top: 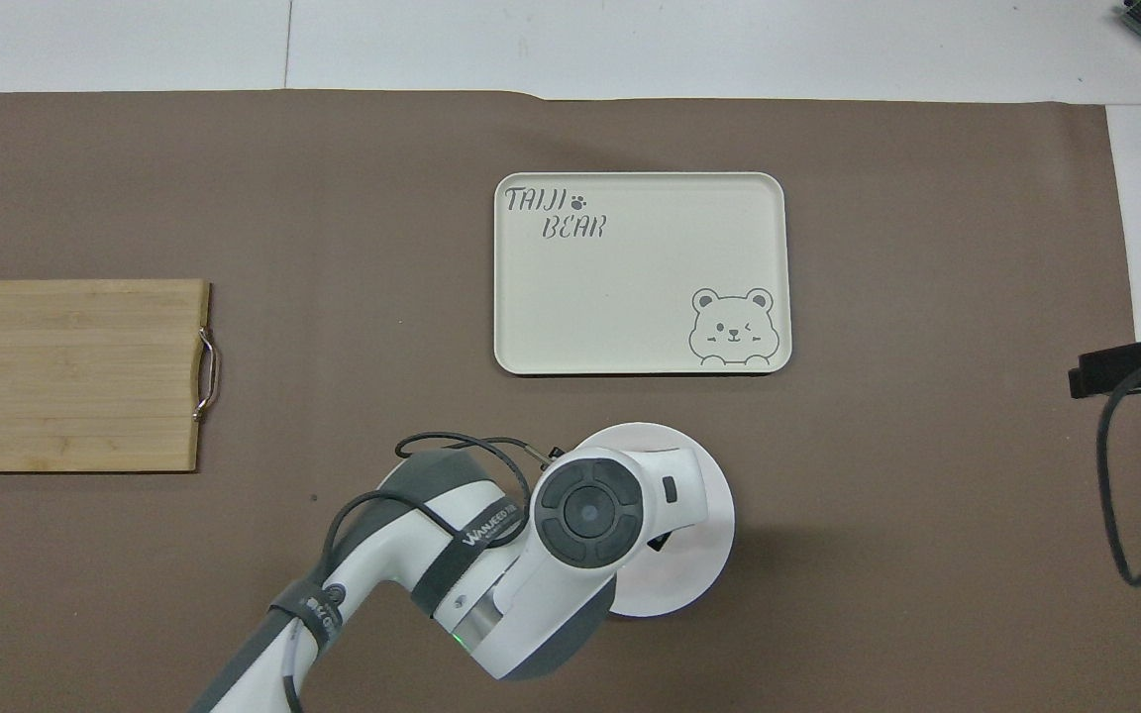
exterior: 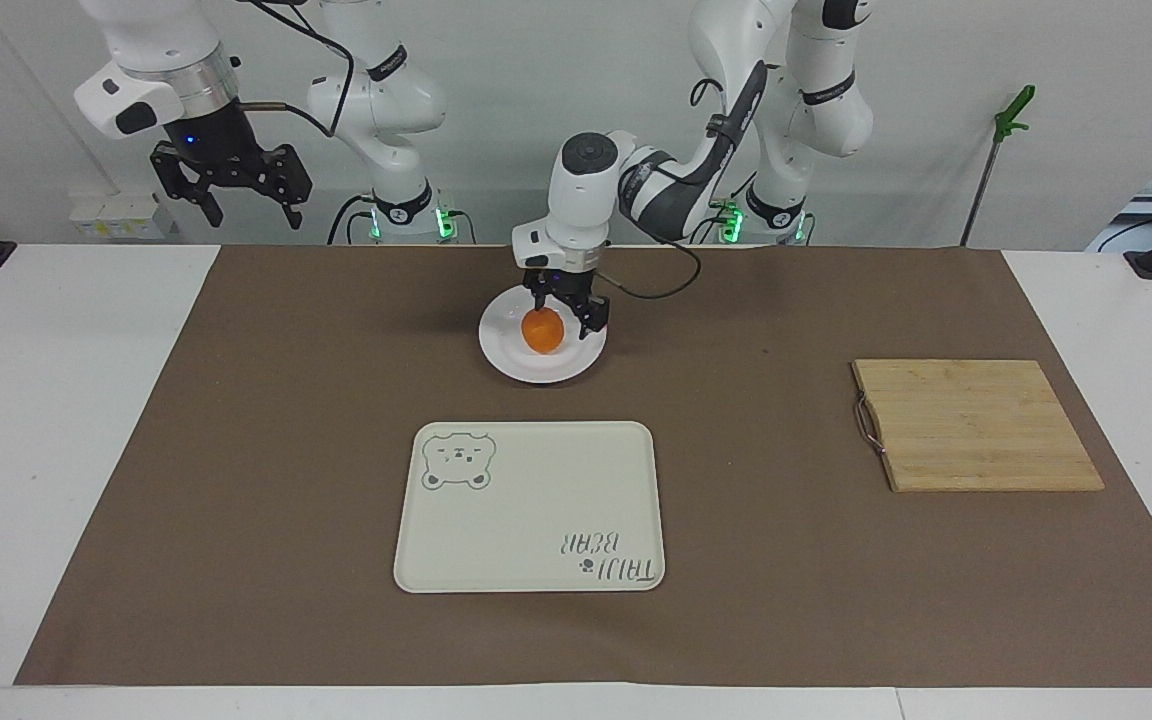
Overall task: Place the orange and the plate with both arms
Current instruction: 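Open the left gripper to drop the orange onto the plate, then retract the left gripper while the right gripper reaches toward the plate, then grasp the plate rim with the right gripper, then slide the plate with the right gripper onto the bear tray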
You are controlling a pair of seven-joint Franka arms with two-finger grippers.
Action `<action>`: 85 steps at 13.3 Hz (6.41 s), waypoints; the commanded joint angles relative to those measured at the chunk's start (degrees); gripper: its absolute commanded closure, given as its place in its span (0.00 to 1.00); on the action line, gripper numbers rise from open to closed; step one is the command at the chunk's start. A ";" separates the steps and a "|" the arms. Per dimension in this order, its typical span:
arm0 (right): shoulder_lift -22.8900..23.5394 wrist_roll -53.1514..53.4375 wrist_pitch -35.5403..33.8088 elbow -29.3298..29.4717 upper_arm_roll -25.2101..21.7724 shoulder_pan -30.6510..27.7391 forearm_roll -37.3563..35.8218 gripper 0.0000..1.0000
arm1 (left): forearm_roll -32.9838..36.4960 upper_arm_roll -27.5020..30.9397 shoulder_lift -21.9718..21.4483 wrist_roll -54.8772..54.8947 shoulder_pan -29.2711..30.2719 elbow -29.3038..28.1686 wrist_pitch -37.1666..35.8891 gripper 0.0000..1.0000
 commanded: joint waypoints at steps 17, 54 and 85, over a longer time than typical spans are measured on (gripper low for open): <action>-0.09 3.30 16.45 -15.93 1.08 1.64 20.29 0.00 | 4.70 0.30 -13.12 17.67 38.09 20.69 -32.29 0.00; 7.12 -25.10 43.45 -51.44 1.08 12.89 62.93 1.00 | 7.69 0.48 -12.24 16.44 42.50 25.72 -41.63 0.00; 37.60 -28.78 38.35 0.75 0.99 5.24 71.28 1.00 | 7.69 0.39 -12.24 16.44 42.41 25.72 -41.63 0.00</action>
